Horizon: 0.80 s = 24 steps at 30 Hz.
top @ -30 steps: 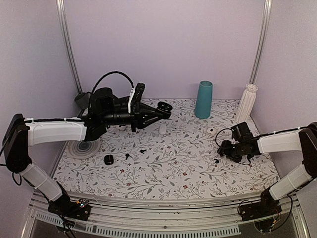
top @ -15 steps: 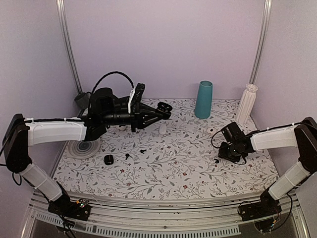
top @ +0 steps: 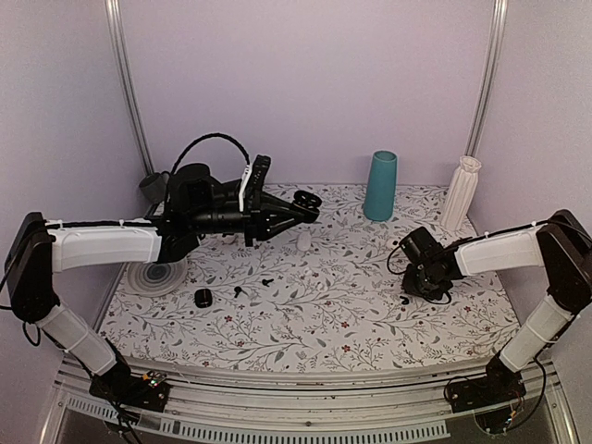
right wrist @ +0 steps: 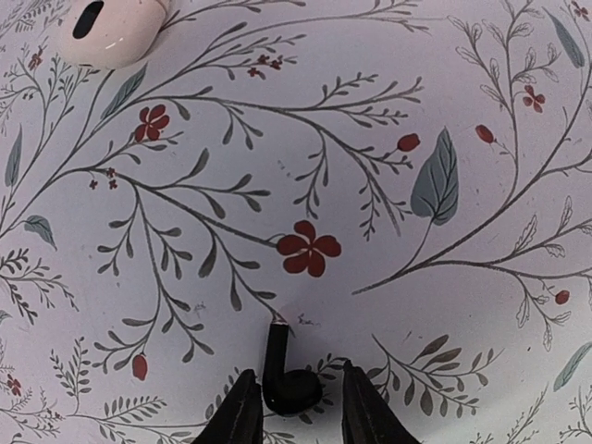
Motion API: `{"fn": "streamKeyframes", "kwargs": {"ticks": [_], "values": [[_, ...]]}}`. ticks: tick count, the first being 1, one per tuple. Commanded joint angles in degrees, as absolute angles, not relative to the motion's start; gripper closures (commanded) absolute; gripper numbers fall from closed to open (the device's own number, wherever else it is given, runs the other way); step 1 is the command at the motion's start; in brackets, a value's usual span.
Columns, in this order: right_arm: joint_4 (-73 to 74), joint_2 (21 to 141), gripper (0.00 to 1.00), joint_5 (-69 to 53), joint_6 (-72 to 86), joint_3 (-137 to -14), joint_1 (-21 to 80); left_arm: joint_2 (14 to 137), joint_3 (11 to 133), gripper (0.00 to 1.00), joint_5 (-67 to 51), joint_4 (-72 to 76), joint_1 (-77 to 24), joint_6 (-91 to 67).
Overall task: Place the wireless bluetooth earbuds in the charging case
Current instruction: Pick up the left earbud from the center of the board.
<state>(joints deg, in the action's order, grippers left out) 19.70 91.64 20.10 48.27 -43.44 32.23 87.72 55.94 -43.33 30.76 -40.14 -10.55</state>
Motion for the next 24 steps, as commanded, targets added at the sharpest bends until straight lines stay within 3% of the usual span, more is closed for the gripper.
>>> {"fn": "streamKeyframes", "kwargs": {"ticks": [1, 24], "values": [[21.76, 92.83, 0.71, 23.06, 49.57, -44.84, 33.23, 86.13, 56.78, 1.0, -44.3, 30.73, -39.46, -10.52], [20.16, 95.45, 0.74, 25.07, 47.76, -45.49, 34.76, 85.87, 57.0, 1.0, -44.3, 30.24, -39.4, -10.65]]}}
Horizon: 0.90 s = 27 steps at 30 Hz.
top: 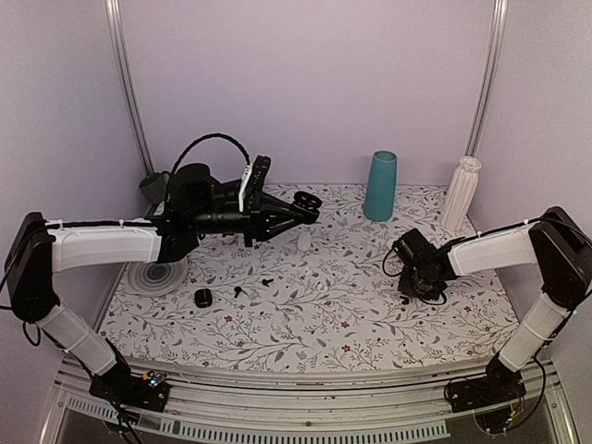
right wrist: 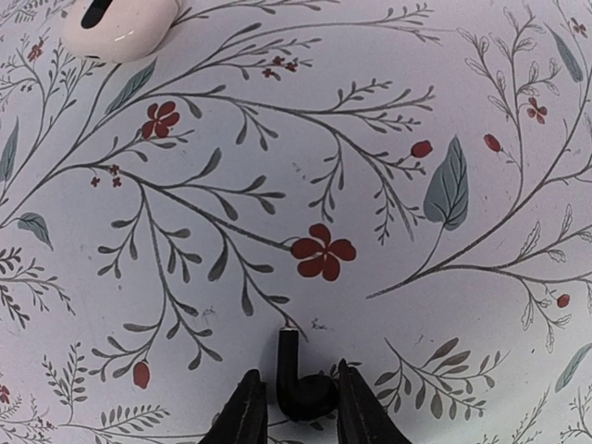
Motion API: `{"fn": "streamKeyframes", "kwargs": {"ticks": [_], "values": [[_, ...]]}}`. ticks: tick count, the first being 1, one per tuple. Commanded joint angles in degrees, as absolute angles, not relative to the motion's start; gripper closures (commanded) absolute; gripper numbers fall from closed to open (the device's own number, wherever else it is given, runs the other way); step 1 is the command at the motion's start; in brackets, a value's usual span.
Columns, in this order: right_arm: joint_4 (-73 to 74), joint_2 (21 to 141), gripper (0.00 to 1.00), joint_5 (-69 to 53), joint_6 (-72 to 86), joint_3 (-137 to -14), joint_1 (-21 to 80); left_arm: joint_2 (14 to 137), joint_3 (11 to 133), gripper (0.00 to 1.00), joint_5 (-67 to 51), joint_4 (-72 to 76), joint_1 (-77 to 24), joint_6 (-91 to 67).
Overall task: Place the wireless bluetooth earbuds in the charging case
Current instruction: Pick up the left earbud from the center of the board.
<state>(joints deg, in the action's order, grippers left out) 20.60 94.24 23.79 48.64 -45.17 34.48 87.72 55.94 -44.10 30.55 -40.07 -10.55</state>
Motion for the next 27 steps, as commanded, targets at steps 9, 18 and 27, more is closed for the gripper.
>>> {"fn": "streamKeyframes", "kwargs": {"ticks": [9, 18, 27], "values": [[18.67, 95.76, 0.78, 25.2, 46.18, -45.65, 34.74, 86.23, 57.37, 1.0, -44.47, 30.1, -39.46, -10.73], [17.49, 94.49, 0.8, 24.51, 42.59, -46.5, 34.72, 86.48, 57.83, 1.0, -44.43, 29.57, -39.46, -10.64], [16.21, 91.08, 0.85, 16.54, 37.7, -49.2, 34.72, 87.04, 57.18, 1.0, -44.51, 29.64, -39.44, -9.49]]}}
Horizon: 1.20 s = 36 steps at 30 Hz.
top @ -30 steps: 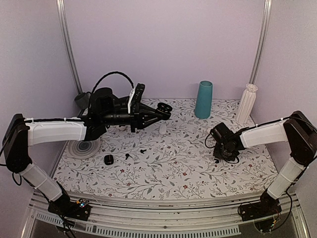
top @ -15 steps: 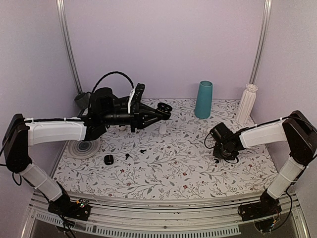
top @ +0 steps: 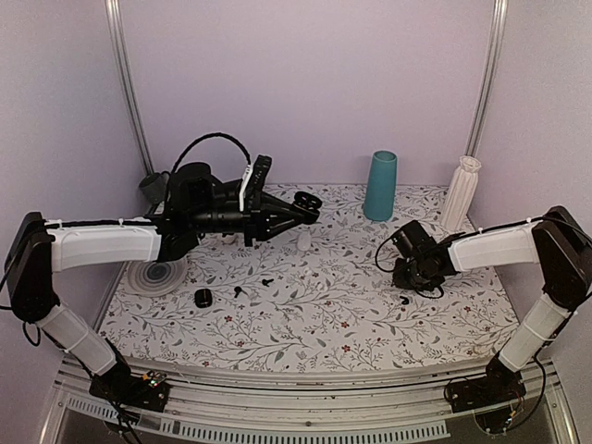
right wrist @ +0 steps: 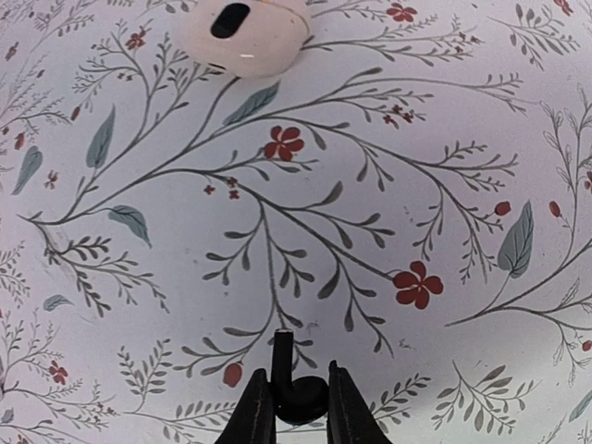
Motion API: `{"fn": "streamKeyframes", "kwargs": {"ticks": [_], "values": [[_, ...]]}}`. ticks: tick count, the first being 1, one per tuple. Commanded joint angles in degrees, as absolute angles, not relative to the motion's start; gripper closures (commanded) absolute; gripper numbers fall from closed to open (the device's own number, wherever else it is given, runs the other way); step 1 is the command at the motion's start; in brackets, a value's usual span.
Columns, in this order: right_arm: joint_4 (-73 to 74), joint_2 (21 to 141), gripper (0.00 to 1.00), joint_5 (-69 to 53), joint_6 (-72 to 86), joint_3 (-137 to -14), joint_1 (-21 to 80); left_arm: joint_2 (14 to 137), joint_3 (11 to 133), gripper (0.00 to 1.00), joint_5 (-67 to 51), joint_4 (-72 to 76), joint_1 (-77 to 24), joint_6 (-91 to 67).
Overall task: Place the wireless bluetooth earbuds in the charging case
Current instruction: Pick up the left earbud from the center of the board, then insert the left earbud into the left side groove of the charging case.
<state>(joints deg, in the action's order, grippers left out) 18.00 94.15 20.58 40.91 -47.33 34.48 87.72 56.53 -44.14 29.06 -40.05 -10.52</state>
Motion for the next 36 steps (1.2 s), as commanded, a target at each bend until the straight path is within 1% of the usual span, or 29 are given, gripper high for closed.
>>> {"fn": "streamKeyframes", "kwargs": {"ticks": [1, 9, 15, 22, 29, 36], "values": [[16.18, 90.67, 0.85, 15.6, 37.18, -49.47, 34.78, 87.24, 56.75, 1.0, -44.15, 30.0, -39.46, -9.18], [14.73, 87.95, 0.85, 5.63, 30.13, -51.3, 34.55, 90.4, 54.52, 1.0, -40.26, 35.15, -39.62, -4.73], [14.04, 86.34, 0.85, -2.58, 26.16, -53.61, 34.54, 94.67, 55.08, 1.0, -39.0, 35.56, -39.62, -0.25], [14.14, 83.89, 0.85, -12.73, 21.94, -55.88, 34.54, 96.24, 53.31, 1.0, -34.59, 37.79, -39.46, 5.71], [15.95, 83.32, 0.85, -23.61, 20.39, -58.85, 34.59, 97.33, 51.36, 1.0, -32.75, 41.17, -39.46, 11.08], [18.81, 83.32, 0.85, -31.81, 19.8, -61.74, 34.54, 97.84, 48.57, 1.0, -30.73, 46.52, -39.38, 18.83]]}}
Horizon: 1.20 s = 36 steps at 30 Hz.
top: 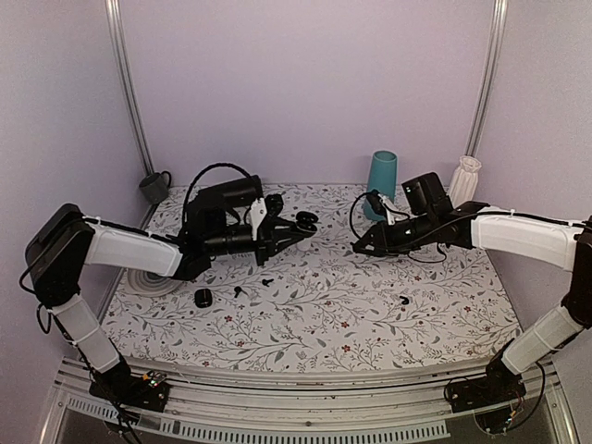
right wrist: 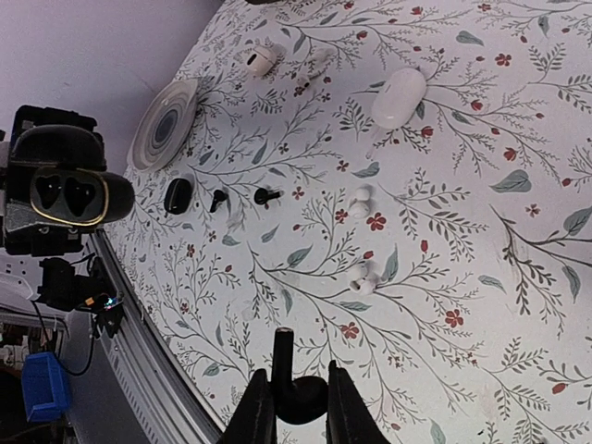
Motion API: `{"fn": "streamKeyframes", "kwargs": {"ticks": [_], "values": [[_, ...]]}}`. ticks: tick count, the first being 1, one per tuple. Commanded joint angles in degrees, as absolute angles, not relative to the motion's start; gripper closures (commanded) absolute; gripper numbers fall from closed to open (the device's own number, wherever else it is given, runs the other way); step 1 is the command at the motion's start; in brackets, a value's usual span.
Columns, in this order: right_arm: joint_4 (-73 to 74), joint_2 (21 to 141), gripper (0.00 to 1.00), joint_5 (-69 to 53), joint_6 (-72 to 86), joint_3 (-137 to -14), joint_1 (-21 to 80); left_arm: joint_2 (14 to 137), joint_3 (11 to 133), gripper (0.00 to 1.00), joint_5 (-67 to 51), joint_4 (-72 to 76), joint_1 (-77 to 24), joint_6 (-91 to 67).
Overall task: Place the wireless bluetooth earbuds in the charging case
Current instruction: Insert the left earbud into the left side groove of the charging case.
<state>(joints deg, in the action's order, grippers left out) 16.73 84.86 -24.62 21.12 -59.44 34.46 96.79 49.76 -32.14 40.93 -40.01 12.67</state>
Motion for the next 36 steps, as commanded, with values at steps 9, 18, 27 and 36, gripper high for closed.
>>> {"fn": "streamKeyframes", "kwargs": {"ticks": [9, 18, 27, 36], "values": [[21.79, 84.56, 0.85, -38.19, 20.01, -64.93, 34.54, 100.42, 50.29, 1.0, -32.67, 46.65, -39.02, 24.01], [24.42, 86.81, 0.85, -42.24, 20.83, -68.51, 34.54, 101.82, 51.26, 1.0, -34.19, 46.44, -39.0, 25.6], [26.58, 88.57, 0.85, -43.68, 21.06, -71.28, 34.59, 102.73, 53.48, 1.0, -39.61, 43.65, -38.94, 23.66], [31.63, 88.74, 0.85, -41.61, 18.26, -74.06, 34.96, 103.93, 55.74, 1.0, -43.4, 39.01, -38.85, 23.93]]}}
